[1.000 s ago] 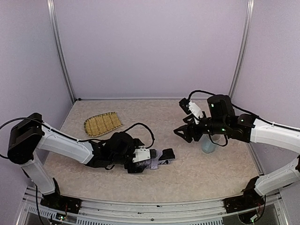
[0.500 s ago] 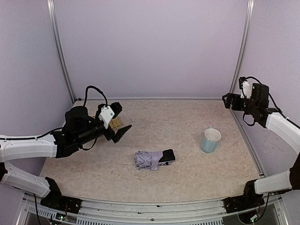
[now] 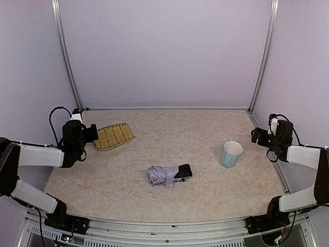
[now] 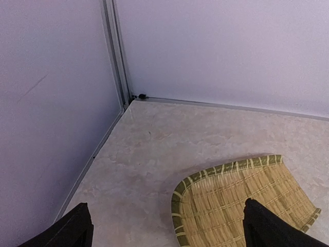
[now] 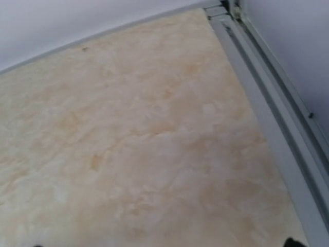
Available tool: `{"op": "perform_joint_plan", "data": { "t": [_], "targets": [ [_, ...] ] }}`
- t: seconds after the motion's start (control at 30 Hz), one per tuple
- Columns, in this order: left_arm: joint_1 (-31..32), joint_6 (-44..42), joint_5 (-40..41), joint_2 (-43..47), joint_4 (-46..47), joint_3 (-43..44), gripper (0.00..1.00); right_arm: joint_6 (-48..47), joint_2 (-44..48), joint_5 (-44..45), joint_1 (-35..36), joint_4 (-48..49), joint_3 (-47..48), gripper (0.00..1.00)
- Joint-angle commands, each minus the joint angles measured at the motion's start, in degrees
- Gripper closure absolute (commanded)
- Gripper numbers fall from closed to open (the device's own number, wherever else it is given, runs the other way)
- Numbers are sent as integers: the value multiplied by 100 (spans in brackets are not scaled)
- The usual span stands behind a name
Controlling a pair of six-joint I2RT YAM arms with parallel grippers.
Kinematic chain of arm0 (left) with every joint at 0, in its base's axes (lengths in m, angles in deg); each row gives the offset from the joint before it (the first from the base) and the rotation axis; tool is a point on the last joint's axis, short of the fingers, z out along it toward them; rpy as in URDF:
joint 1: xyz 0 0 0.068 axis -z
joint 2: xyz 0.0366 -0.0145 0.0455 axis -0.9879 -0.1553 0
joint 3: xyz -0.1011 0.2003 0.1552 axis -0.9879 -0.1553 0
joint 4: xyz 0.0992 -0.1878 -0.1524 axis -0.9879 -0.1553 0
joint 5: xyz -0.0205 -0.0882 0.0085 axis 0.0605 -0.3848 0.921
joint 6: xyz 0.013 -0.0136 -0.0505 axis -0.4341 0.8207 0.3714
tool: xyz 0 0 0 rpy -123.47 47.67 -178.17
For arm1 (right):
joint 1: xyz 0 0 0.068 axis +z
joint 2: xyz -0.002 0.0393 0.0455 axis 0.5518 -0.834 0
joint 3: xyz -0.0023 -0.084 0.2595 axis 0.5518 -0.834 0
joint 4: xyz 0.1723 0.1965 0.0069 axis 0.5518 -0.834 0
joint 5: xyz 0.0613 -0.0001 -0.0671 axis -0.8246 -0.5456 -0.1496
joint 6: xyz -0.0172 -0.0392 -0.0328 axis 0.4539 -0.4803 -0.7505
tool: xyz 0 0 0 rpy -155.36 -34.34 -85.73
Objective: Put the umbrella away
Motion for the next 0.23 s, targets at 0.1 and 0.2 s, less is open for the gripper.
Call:
{"op": "perform_joint_plan", "data": {
  "t": [0.1, 0.2],
  "targets": [
    [-377, 201, 663, -377, 1617, -713, 1, 137, -264, 587, -62, 1047, -355, 1],
    [-474, 212, 662, -623, 1921, -847, 1, 129, -273, 655, -60, 1278, -497, 1]
  ]
}}
